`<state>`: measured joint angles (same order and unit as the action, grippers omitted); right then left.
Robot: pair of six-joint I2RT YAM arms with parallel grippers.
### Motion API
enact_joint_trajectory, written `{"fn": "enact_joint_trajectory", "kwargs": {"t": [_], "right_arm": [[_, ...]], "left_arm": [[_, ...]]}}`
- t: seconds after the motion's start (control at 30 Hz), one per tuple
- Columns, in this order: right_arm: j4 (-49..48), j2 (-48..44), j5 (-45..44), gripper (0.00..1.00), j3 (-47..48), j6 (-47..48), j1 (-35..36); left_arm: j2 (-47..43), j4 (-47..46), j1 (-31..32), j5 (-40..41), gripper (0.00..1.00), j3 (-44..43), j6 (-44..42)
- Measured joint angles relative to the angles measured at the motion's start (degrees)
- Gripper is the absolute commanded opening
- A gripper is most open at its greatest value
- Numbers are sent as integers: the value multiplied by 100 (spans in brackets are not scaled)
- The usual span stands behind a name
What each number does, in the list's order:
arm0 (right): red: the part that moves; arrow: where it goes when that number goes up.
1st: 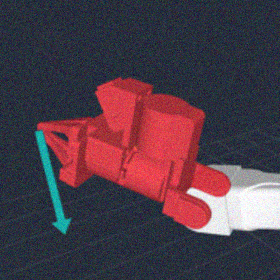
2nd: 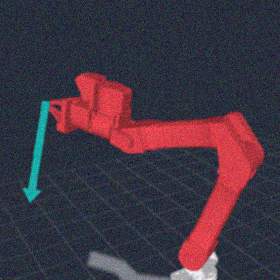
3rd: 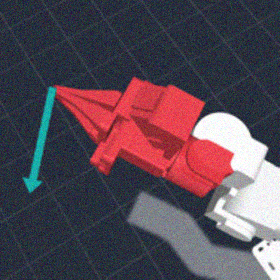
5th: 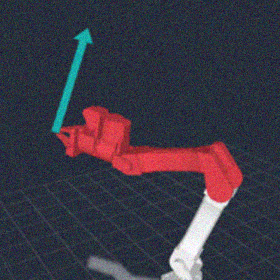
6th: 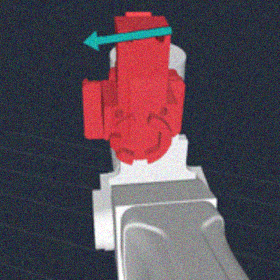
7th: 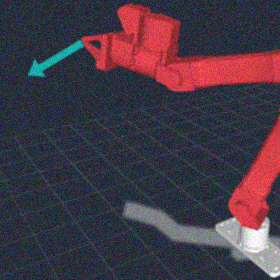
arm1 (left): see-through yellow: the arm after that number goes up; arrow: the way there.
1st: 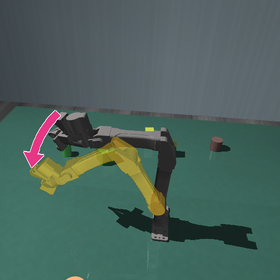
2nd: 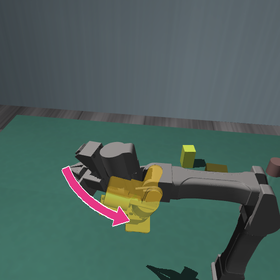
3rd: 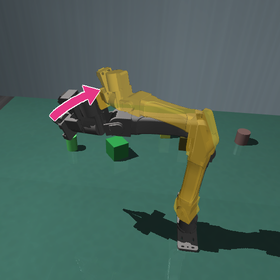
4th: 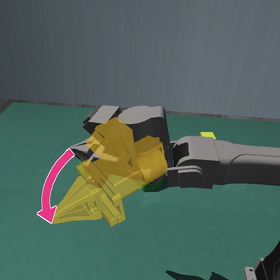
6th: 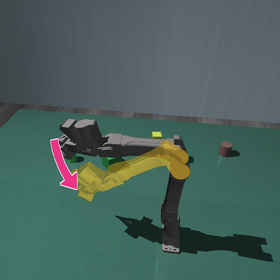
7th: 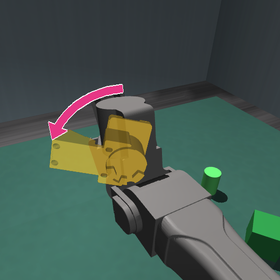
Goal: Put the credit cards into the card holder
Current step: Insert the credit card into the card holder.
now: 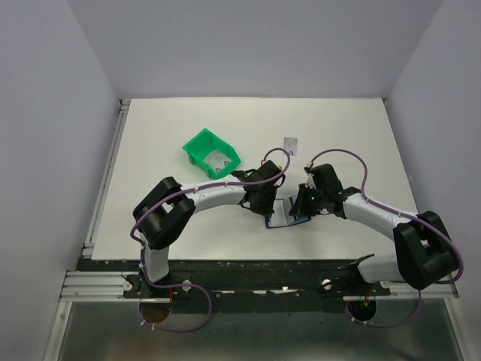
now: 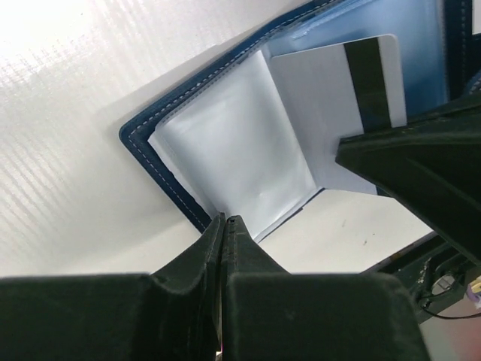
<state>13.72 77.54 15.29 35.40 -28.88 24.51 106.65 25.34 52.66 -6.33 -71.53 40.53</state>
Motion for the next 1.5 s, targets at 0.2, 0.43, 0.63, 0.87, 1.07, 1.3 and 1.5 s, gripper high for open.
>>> {"fn": "enact_joint_trajectory", "kwargs": {"t": [0.2,0.43,0.63,0.87,1.07,1.3,1.5], "right_arm": [[-223,4,146,0,-118,-55,0],[-426,4,289,0,-216,-90,0],[-520,0,367,0,-271,-109,0],[-592,-109,372,0,-367,-125,0],[-599,-363,369,0,-496,-164,0],[-636,-492,369,0,-509,-170,0],[-673,-490,367,0,-522,-173,0]], "left_arm": [[136,107,-9,11,9,0,57],[160,140,-11,13,10,-2,68],[195,142,-11,13,10,0,68],[212,142,-11,13,10,-2,66],[310,275,-11,13,10,-146,63],[492,452,-11,13,9,-409,63],[503,466,-11,11,9,-422,63]]}}
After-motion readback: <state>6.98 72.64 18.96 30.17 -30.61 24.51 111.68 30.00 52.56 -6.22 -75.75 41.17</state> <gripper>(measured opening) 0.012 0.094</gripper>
